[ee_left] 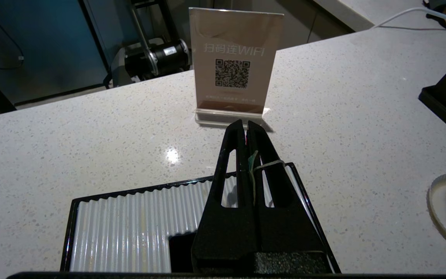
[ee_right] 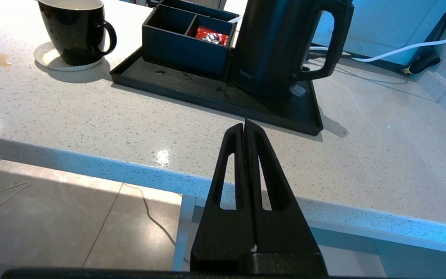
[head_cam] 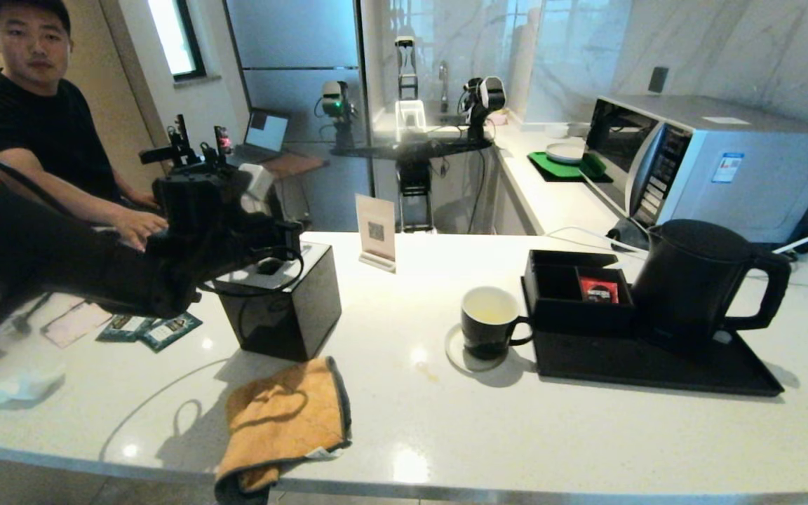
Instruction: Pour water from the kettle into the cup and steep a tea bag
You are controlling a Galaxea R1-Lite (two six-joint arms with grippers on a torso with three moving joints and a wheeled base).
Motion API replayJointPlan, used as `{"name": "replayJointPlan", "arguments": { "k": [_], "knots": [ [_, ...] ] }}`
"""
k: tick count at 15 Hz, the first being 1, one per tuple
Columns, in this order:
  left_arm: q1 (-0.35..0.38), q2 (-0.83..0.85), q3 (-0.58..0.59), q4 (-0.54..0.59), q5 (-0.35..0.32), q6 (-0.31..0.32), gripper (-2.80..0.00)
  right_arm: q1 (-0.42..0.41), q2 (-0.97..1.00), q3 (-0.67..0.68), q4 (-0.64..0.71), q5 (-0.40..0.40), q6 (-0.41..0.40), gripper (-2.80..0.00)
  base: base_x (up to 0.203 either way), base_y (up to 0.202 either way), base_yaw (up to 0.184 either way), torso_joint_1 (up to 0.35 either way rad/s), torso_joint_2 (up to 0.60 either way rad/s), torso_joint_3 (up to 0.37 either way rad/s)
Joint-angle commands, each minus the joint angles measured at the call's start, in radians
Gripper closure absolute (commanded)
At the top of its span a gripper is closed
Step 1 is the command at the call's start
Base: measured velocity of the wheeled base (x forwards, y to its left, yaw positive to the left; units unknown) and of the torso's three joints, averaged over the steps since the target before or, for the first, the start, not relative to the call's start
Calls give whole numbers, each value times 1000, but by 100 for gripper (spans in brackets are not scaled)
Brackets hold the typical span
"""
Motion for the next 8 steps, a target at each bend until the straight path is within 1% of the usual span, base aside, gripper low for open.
{"name": "replayJointPlan", "arguments": {
  "k": [1, 8],
  "knots": [
    [-2, -15, -5, -4, -2, 0, 0, 0, 0, 0, -1, 0, -1, 0, 0, 0, 0, 0, 0, 0],
    [-2, -57, -77, -4, -2, -3, 0, 0, 1, 0, -1, 0, -1, 0, 0, 0, 0, 0, 0, 0]
  ]
}}
